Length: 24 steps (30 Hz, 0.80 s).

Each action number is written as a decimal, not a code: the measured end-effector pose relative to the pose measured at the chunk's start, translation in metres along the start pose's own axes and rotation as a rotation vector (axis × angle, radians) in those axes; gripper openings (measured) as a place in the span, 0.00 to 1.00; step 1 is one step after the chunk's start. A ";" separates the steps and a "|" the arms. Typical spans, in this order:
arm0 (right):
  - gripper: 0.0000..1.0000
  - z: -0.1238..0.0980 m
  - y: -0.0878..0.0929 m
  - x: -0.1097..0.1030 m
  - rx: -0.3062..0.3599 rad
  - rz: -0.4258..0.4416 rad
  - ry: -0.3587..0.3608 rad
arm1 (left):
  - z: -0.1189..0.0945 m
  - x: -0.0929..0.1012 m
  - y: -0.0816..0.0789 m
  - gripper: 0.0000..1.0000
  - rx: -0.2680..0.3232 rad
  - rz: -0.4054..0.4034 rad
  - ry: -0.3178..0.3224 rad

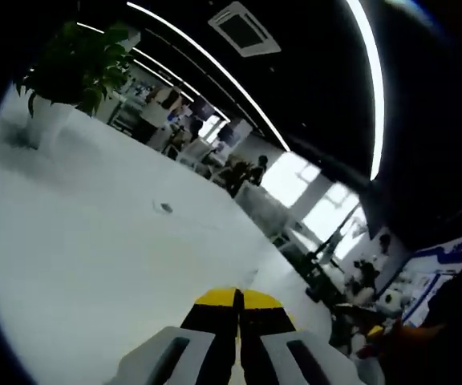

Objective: Compare the silicone blocks by pressing each to a similar depth, holding the contact briefly, and releasing to observe deformation and rebound differences across the visible hardness samples.

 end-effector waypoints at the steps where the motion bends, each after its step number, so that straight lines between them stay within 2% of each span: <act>1: 0.96 0.000 -0.001 0.000 0.001 -0.003 -0.003 | 0.000 0.003 -0.003 0.00 0.003 0.002 0.007; 4: 0.96 0.001 -0.007 -0.001 0.009 -0.015 -0.013 | -0.001 0.018 -0.017 0.00 0.024 0.042 0.050; 11: 0.96 0.005 -0.019 0.001 0.032 -0.023 -0.040 | -0.002 0.045 -0.035 0.00 0.027 0.128 0.096; 14: 0.96 0.012 -0.026 -0.003 0.069 -0.016 -0.095 | -0.003 0.056 -0.037 0.00 0.002 0.188 0.111; 16: 0.96 0.017 -0.028 -0.003 0.064 -0.021 -0.097 | -0.003 0.063 -0.037 0.00 -0.019 0.228 0.119; 24: 0.96 0.033 -0.038 -0.023 0.087 -0.086 -0.190 | -0.007 0.086 -0.039 0.00 -0.036 0.290 0.192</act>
Point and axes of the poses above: the point that each gripper's makers call its tool centre point, and the gripper's own axes: z roughly forward along the fingers, x roughly to its right, y roughly out of its underside, the point moved 6 cm from there along -z, roughly backward along the fingers, and after that the axes turned 4 degrees about -x, right-handed, at the moved point
